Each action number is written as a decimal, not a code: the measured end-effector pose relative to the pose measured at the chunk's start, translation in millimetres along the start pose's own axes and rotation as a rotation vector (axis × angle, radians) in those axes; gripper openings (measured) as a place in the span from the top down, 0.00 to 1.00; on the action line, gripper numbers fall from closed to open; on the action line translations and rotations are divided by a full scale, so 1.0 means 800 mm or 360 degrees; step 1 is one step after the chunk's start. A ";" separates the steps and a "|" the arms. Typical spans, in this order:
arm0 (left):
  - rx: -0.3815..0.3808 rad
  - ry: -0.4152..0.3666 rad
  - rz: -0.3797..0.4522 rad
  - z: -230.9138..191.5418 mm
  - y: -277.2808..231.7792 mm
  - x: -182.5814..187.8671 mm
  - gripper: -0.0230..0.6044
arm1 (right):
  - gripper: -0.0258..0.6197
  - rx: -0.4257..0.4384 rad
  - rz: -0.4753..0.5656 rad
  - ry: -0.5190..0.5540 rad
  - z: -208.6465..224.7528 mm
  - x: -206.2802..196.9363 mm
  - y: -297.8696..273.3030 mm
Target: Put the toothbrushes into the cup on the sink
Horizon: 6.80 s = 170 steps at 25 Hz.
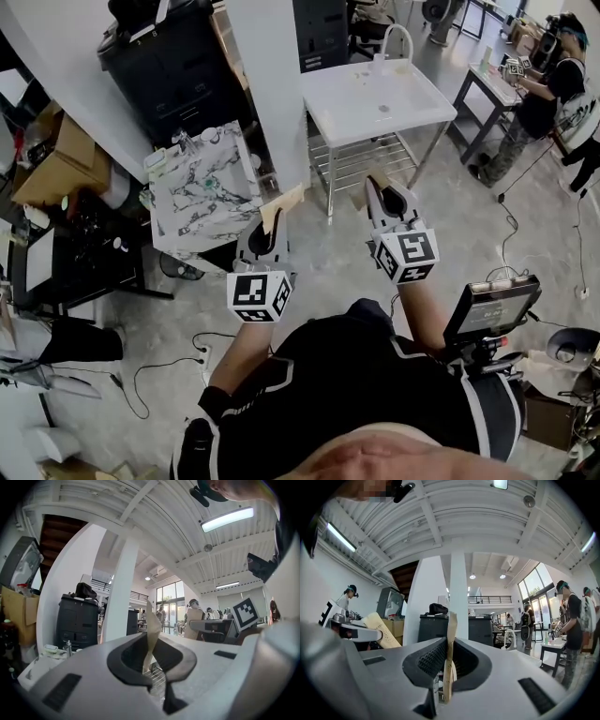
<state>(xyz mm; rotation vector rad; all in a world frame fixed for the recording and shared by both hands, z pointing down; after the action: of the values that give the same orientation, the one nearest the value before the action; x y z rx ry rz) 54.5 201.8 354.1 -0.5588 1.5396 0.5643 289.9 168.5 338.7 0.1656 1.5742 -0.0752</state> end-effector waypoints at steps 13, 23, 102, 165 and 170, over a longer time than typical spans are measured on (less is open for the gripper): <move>0.0165 0.0045 0.0014 -0.056 0.035 -0.001 0.91 | 0.90 0.0196 -0.0016 0.0026 -0.071 0.003 -0.047; 0.0291 0.0032 -0.0004 -0.137 0.013 -0.001 0.91 | 0.90 0.0313 0.0005 -0.0024 -0.107 -0.006 -0.142; 0.0234 0.0079 -0.0110 -0.605 -0.043 0.006 0.91 | 0.90 0.0360 -0.0122 -0.0043 -0.386 -0.033 -0.535; 0.0747 0.0322 -0.0421 -0.560 -0.060 -0.124 0.91 | 0.89 0.1084 -0.0272 0.0026 -0.442 -0.287 -0.724; 0.0744 0.0316 -0.0416 -0.559 -0.057 -0.118 0.91 | 0.89 0.1029 -0.0287 0.0079 -0.438 -0.286 -0.729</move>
<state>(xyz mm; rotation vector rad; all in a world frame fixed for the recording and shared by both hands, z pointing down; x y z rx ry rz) -249.5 -124.2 464.4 -0.4509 1.6820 -0.0586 -144.5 -366.5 537.7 0.5322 1.5652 -0.7282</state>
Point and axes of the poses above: the fingertips, and each gripper's own axes: y backward along the fingers, z to its right, x out of its top, the point moved 7 cm from there along y, backward along the fingers, and after that the axes turned 14 degrees about -x, right-handed, at the moved point
